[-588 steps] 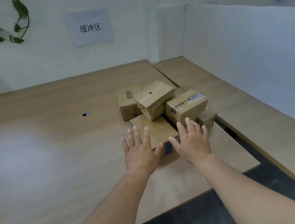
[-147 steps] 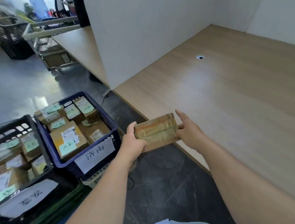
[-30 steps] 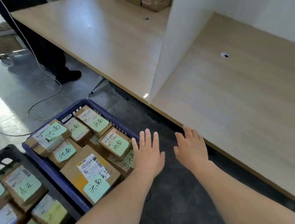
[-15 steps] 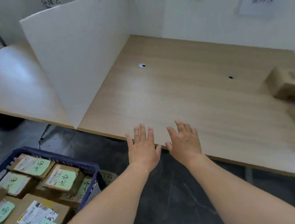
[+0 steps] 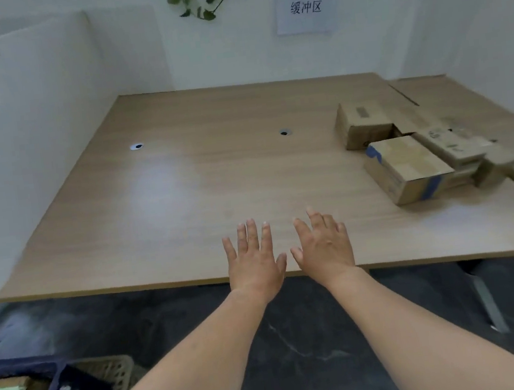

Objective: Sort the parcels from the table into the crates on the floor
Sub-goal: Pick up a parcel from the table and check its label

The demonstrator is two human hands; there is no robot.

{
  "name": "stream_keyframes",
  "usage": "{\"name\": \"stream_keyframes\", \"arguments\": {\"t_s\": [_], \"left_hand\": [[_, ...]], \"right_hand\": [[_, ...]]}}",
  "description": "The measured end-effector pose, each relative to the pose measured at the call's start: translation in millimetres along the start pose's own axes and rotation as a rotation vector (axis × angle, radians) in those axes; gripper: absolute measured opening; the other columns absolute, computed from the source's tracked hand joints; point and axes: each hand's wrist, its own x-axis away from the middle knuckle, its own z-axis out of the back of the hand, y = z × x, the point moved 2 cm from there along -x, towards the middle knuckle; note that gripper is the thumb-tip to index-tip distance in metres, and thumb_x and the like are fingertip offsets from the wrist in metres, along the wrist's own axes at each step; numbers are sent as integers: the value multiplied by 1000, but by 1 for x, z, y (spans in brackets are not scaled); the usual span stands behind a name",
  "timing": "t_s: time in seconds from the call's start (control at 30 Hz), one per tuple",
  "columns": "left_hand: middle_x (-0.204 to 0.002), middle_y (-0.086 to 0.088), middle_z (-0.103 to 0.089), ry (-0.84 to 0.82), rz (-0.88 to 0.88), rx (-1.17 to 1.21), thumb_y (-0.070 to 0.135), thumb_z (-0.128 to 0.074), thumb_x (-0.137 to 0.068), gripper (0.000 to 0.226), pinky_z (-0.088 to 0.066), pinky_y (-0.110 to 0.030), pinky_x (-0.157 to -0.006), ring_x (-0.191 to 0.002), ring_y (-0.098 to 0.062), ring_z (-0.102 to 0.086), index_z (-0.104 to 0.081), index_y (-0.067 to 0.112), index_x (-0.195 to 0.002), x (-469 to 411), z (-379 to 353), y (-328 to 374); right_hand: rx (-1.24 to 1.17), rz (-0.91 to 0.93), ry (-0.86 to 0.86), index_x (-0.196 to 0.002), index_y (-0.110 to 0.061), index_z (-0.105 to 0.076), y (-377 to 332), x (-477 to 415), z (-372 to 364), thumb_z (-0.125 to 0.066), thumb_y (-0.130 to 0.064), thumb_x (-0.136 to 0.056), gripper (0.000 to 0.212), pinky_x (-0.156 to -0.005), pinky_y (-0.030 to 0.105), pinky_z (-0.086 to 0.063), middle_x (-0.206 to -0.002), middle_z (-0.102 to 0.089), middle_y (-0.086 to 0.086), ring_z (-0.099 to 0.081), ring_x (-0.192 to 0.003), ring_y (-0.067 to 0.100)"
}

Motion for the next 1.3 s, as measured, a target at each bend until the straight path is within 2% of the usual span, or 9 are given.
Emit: {"name": "stream_keyframes", "arguments": {"t_s": [0.4, 0.6, 0.9, 1.03, 1.13, 1.23, 1.3], "left_hand": [[-158, -8, 23, -68, -248, 15, 52, -12, -100, 67, 17, -49, -113, -145, -27, 23, 21, 21, -149, -69, -14, 136], [-159, -9, 20, -47, -342, 75, 53, -16, -99, 69, 17, -49, -113, -145, -27, 21, 18, 21, -150, -144, -13, 206], [-161, -9, 14, -100, -376, 156, 53, -18, -99, 72, 14, -45, -115, -147, -26, 16, 13, 16, -152, -249, -9, 275], [-162, -8, 9, -164, -352, 242, 56, -18, -98, 75, 5, -42, -120, -148, -24, 10, 9, 12, -153, -284, -12, 293], [-162, -8, -3, -201, -297, 390, 58, -25, -97, 78, -8, -38, -120, -149, -23, -4, 2, 10, -153, -298, -9, 302], [-159, -9, -19, -324, -145, 588, 55, -35, -96, 80, -28, -40, -110, -142, -27, -28, 0, 10, -154, -307, -11, 308], [-151, -9, -36, -422, -75, 729, 49, -41, -97, 75, -37, -36, -101, -132, -28, -42, -5, 13, -153, -310, -11, 312]], "right_hand": [[-13, -296, 15, -146, -19, -32, 140, -6, -16, -45, -46, -95, 59, -109, 41, -24, -151, -31, 9, -29, -136, 27], [40, -378, 44, -137, -15, -43, 219, -49, -7, -50, -42, -93, 51, -102, 40, -34, -140, -44, 11, -40, -127, 28], [63, -520, -38, -139, -16, -37, 327, -133, -13, -46, -41, -95, 52, -99, 36, -30, -139, -41, 7, -35, -125, 27], [32, -571, -61, -137, -13, -37, 360, -164, -19, -46, -42, -94, 52, -102, 37, -31, -136, -42, 9, -35, -125, 27], [-14, -599, -134, -138, -11, -37, 374, -178, -22, -43, -44, -96, 53, -100, 38, -34, -135, -45, 11, -37, -125, 28], [-159, -646, -207, -128, -11, -43, 383, -184, -26, -43, -42, -96, 45, -93, 40, -40, -130, -50, 11, -41, -122, 29], [-317, -676, -237, -128, -10, -42, 388, -188, -27, -46, -38, -94, 44, -92, 40, -40, -129, -51, 11, -45, -121, 30]]}}
